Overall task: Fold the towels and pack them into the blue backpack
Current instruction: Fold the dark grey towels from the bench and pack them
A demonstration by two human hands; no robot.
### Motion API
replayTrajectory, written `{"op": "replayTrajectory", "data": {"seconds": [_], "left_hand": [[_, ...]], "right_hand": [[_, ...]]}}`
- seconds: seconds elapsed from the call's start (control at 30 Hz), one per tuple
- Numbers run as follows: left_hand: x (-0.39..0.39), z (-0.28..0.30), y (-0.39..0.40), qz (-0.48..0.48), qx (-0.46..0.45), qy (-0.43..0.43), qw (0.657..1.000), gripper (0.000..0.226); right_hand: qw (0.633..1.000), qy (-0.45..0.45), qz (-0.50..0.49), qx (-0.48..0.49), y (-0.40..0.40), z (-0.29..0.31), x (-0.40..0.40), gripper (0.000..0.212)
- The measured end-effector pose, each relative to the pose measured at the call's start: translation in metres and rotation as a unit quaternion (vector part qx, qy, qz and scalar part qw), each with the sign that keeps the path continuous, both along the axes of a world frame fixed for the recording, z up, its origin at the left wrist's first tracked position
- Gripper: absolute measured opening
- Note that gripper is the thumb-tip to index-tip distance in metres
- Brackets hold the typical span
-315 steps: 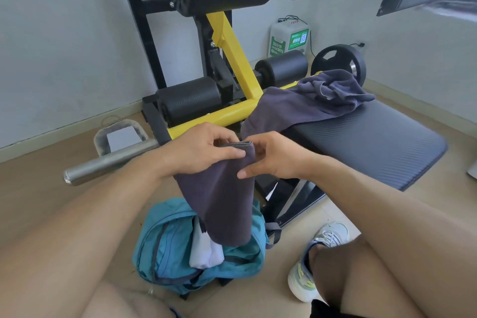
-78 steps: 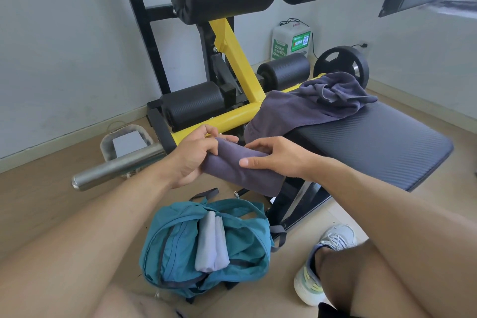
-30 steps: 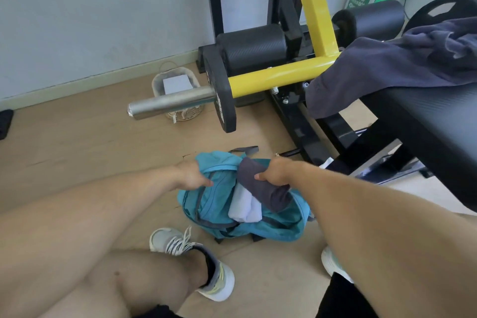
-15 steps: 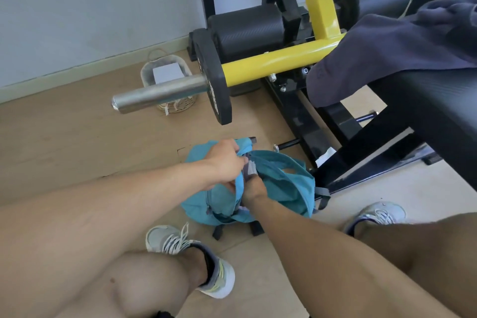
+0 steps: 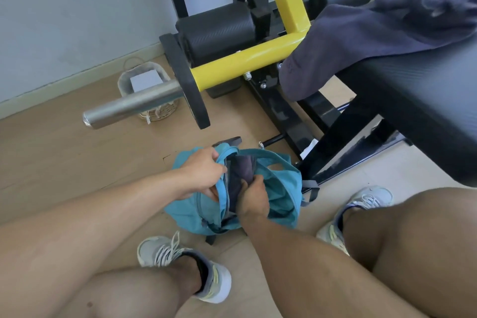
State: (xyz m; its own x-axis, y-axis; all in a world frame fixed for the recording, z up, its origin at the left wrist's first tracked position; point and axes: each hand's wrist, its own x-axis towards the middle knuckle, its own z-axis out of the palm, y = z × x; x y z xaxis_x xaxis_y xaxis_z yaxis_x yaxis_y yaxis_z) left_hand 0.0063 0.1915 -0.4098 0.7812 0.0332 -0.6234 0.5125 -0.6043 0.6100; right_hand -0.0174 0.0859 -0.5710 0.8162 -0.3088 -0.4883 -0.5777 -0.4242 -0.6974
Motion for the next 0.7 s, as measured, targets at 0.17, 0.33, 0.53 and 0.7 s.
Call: {"op": "replayTrajectory", "data": {"seconds": [0.17, 0.33, 0.53, 0.7], "left_hand": [[-0.008, -0.011, -0.005, -0.052, -0.001, 0.041, 0.998, 0.023], [-0.01, -0.012, -0.013, -0.082, -0.007, 0.049, 0.995, 0.031], [-0.003, -0.006, -0.015, -0.038, 0.008, -0.027, 0.999, 0.022], [0.001, -0.001, -0.014, -0.027, 0.001, -0.011, 1.0, 0.02]], "right_hand": [[0.994, 0.024, 0.1, -0.041, -0.012, -0.005, -0.001, 0.051], [0.975, -0.027, 0.214, -0.053, -0.01, -0.017, -0.005, 0.077], [0.976, 0.035, 0.216, -0.008, -0.002, -0.031, 0.011, 0.071], [0.959, -0.12, 0.191, -0.17, -0.021, -0.009, -0.003, 0.032]]}}
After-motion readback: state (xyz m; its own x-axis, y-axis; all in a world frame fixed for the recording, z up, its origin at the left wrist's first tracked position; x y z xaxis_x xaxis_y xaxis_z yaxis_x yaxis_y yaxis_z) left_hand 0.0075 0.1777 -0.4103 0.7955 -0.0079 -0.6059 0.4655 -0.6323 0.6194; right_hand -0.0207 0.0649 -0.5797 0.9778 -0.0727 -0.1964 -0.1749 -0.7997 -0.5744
